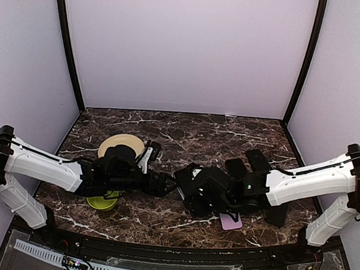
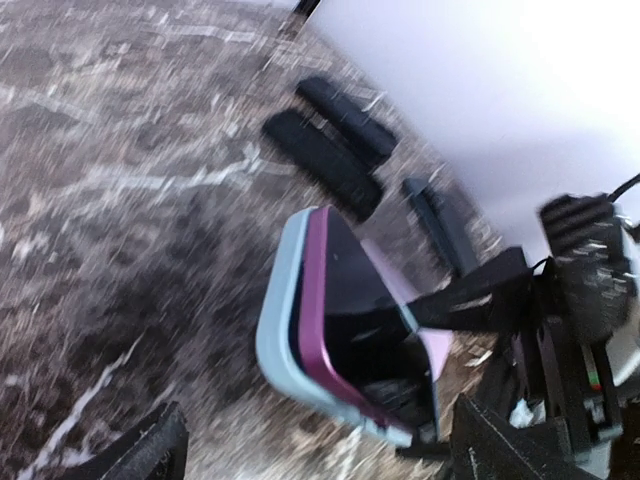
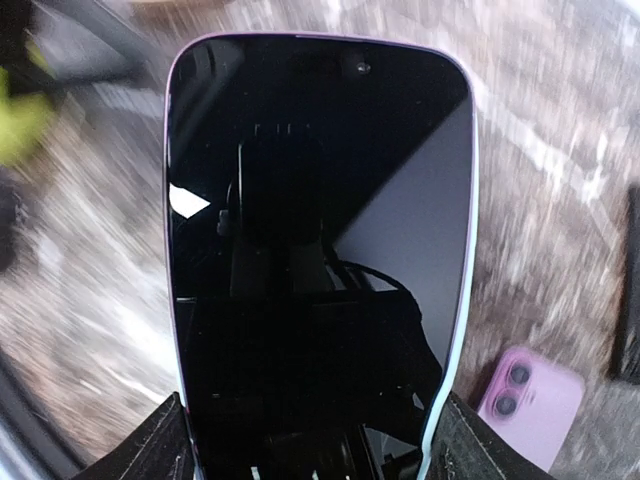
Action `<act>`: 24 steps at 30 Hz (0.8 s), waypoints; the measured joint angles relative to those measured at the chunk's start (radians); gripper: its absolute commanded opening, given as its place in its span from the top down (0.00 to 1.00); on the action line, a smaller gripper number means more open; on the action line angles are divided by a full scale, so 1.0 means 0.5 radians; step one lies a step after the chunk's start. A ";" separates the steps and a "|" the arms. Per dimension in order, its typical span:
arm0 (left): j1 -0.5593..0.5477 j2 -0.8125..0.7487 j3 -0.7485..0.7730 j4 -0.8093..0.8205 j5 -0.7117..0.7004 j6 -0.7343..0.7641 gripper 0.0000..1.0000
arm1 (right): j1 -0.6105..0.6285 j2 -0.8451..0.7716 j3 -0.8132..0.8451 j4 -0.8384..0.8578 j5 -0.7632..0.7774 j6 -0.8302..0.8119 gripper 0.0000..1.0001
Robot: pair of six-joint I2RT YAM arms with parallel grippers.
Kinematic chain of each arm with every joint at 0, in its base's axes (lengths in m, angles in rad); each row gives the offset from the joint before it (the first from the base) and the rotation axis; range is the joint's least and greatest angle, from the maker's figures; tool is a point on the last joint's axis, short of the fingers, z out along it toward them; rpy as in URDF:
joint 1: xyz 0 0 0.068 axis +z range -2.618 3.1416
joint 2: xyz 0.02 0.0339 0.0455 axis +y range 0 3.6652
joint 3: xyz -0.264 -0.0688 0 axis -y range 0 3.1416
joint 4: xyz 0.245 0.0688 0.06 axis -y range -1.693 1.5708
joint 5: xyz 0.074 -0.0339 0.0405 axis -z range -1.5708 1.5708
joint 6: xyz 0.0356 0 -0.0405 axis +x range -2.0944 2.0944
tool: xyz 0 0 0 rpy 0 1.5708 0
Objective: Put the phone into the phone case
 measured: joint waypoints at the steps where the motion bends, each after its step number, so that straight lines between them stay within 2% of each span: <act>1: 0.000 0.000 0.003 0.078 0.014 -0.023 0.08 | 0.019 -0.049 0.000 0.066 0.047 -0.017 0.69; 4: 0.000 0.000 0.017 0.243 0.054 -0.069 0.17 | 0.066 -0.140 0.000 0.233 0.163 -0.084 0.69; 6: 0.000 0.003 0.030 0.329 0.084 -0.076 0.31 | 0.085 -0.160 0.000 0.304 0.220 -0.135 0.69; 8: 0.000 0.012 0.056 0.381 0.111 -0.075 0.48 | 0.104 -0.169 -0.002 0.359 0.256 -0.182 0.69; 9: 0.000 0.015 0.073 0.405 0.127 -0.069 0.53 | 0.111 -0.175 -0.006 0.378 0.268 -0.204 0.69; 10: 0.000 0.017 0.084 0.437 0.141 -0.061 0.63 | 0.115 -0.182 -0.013 0.395 0.274 -0.217 0.69; 12: 0.000 0.017 0.094 0.489 0.163 -0.045 0.75 | 0.119 -0.196 -0.028 0.423 0.288 -0.241 0.69; 16: 0.011 0.017 0.101 0.523 0.201 -0.026 0.90 | 0.123 -0.229 -0.066 0.469 0.313 -0.298 0.63; 18: 0.004 0.017 0.110 0.526 0.195 -0.004 0.95 | 0.124 -0.233 -0.082 0.492 0.323 -0.314 0.51; 21: 0.004 0.016 0.110 0.517 0.211 0.053 1.00 | 0.122 -0.246 -0.110 0.534 0.302 -0.349 0.06; 22: 0.004 0.017 0.109 0.519 0.212 0.076 1.00 | 0.121 -0.253 -0.121 0.542 0.279 -0.370 0.02; 24: 0.002 0.016 0.095 0.504 0.246 0.201 1.00 | 0.105 -0.286 -0.137 0.524 0.172 -0.416 0.02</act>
